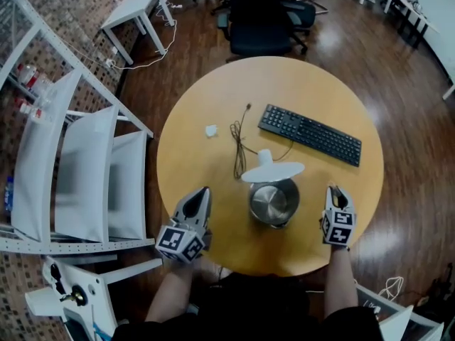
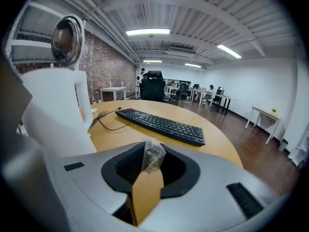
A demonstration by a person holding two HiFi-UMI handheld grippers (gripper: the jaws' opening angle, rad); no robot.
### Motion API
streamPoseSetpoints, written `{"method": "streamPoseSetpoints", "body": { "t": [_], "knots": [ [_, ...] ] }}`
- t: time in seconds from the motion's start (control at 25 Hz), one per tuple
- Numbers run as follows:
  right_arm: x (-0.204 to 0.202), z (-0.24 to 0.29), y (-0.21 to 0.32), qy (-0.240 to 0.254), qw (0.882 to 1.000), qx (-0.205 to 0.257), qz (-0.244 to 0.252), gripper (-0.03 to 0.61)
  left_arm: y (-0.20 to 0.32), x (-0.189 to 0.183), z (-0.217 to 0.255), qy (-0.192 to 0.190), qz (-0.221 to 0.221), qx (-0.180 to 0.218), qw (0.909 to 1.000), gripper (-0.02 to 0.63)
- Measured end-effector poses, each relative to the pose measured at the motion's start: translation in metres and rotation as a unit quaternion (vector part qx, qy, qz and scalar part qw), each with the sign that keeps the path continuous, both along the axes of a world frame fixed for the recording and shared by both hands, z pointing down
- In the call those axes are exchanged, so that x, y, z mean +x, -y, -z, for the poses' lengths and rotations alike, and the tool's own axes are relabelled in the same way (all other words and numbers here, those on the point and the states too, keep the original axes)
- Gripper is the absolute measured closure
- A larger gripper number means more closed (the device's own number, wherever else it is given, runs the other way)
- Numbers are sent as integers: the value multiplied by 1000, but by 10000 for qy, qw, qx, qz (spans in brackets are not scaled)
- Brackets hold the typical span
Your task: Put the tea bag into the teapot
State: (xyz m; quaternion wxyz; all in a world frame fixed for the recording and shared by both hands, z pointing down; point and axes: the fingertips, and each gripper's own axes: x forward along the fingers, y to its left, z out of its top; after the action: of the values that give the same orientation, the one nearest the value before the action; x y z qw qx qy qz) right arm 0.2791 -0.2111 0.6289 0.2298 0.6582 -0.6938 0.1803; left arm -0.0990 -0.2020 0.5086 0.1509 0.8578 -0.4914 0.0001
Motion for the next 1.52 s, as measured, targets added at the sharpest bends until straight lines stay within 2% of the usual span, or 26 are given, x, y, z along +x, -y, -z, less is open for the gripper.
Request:
{"method": "streamPoseSetpoints", "body": {
  "t": [0.16, 0.28, 0.4, 0.64, 0.84, 1.0, 1.12, 1.52],
  "knots": [
    [-8, 46, -16, 189, 9977, 634, -131, 505, -4, -9, 18, -73, -26, 225, 9997, 620],
    [-13, 76, -30, 158, 9948, 991, -156, 505, -13, -20, 30, -71, -17, 384, 9992, 620],
    [-13, 103, -38, 91, 9915, 1288, -166, 505, -19, -30, 46, -84, -17, 583, 9983, 620],
    [-7, 156, -38, -152, 9823, 1858, -197, 505, -19, -51, 74, -245, 275, 1008, 9942, 620],
    [-16, 194, -44, -148, 9736, 2274, -155, 505, -23, -58, 105, -338, 334, 1323, 9901, 620],
    [-21, 201, -52, -138, 9721, 2334, -170, 505, -31, -61, 109, -262, 344, 1396, 9893, 620],
    [-36, 199, -48, -70, 9726, 2323, -64, 505, -36, -67, 107, -348, 452, 1390, 9887, 620],
    [-121, 192, -38, 76, 9709, 2202, 935, 505, -51, -81, 96, -274, 627, 1267, 9896, 620]
  ]
}}
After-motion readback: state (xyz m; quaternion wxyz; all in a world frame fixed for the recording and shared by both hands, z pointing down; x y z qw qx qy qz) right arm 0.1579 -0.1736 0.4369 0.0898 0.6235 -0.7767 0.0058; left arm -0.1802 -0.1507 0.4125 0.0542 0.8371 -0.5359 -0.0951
